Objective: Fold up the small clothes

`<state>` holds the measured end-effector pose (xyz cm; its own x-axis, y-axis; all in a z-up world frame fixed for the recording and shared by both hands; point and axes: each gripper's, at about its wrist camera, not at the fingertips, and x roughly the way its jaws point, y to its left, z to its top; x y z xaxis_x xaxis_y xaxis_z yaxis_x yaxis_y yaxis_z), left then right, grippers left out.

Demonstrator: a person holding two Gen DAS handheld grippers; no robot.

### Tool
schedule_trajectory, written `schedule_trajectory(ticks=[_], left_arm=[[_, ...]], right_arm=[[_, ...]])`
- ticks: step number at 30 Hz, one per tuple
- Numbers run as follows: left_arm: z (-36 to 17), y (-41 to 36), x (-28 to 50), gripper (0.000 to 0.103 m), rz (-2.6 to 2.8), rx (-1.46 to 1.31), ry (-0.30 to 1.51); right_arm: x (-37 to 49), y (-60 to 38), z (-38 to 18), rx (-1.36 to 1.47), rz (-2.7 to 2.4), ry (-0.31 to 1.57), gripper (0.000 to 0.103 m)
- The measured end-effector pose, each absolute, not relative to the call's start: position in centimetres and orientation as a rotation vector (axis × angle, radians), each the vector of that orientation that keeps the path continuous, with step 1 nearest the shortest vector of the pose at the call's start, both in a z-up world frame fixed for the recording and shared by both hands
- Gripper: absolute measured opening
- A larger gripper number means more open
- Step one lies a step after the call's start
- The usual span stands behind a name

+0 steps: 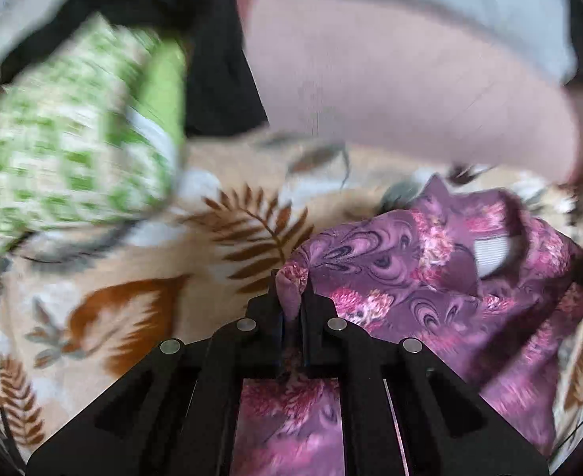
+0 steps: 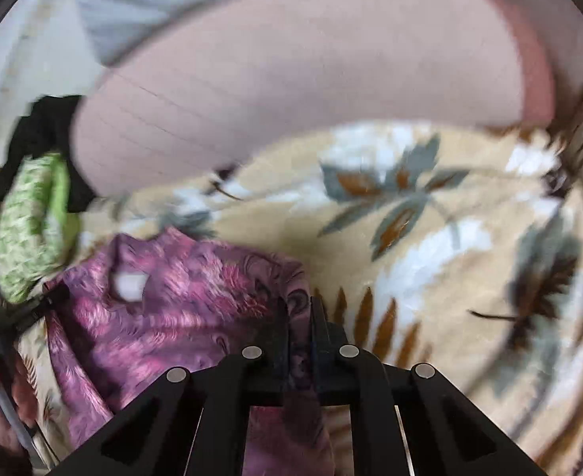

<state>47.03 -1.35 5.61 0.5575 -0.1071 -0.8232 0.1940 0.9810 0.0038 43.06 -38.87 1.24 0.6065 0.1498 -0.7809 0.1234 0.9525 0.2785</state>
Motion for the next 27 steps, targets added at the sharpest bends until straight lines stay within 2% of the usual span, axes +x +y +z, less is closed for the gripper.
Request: schedule_trajectory(ticks=[2,5,7,9,12,14,16,18,19,20,21,22,27], left_arm=[[9.4,0.9,41.0,0.005,-0.242,0.050,0.883],[11.5,4.2,30.9,0.005,-0.297,-0.046,0.810],[10.0,5.2,25.2,0.005,-0.298,-0.064,0.832],[6.4,5.5,20.0,0.005,-0.277,-0.065,0.885],[-1.5,4.7,15.5,0.006,-0.310,-0.065,1.067],[-4.5,4.1,13.0,0.008,-0.308,-0.038,1.116],[-4.9,3.4,11.7,0.009,-0.264,0.016,1.153],[-2.0,3.0,10.1,0.013,-0.306,0.033,1.043],[-0.9,3.3,9.2,0.019,-0.323,0.028,1.005],[-0.1,3.9,7.9,0.035,-0.338,-0.001,0.973],[0.1,4.6,7.2,0.047,-0.342,-0.028,0.954],[-0.1,5.3,6.3,0.065,-0.339,-0.057,0.937],[0.2,5.4,6.0,0.066,-0.364,-0.134,0.965]], right_arm=[[38.2,-38.2,3.7,0.327,0.045,0.861,0.007],[27.9,-36.9,6.3,0.350,0.096,0.741,0.007],[20.6,-36.0,5.3,0.395,0.095,0.710,0.007],[15.3,-35.5,1.9,0.470,0.044,0.738,0.007],[11.7,-35.4,-4.6,0.631,-0.027,0.822,0.008],[11.4,-35.6,-9.0,0.699,-0.101,0.952,0.008],[11.2,-36.2,-9.2,0.750,-0.085,0.949,0.008],[9.6,-36.4,-7.3,0.734,-0.100,0.841,0.009],[8.7,-36.2,-6.4,0.723,-0.106,0.787,0.020],[7.4,-35.8,-5.7,0.710,-0.128,0.749,0.028],[6.5,-35.6,-5.4,0.703,-0.143,0.734,0.058],[5.4,-35.3,-5.2,0.701,-0.146,0.709,0.078],[3.8,-34.5,-5.9,0.785,-0.026,0.718,0.080]])
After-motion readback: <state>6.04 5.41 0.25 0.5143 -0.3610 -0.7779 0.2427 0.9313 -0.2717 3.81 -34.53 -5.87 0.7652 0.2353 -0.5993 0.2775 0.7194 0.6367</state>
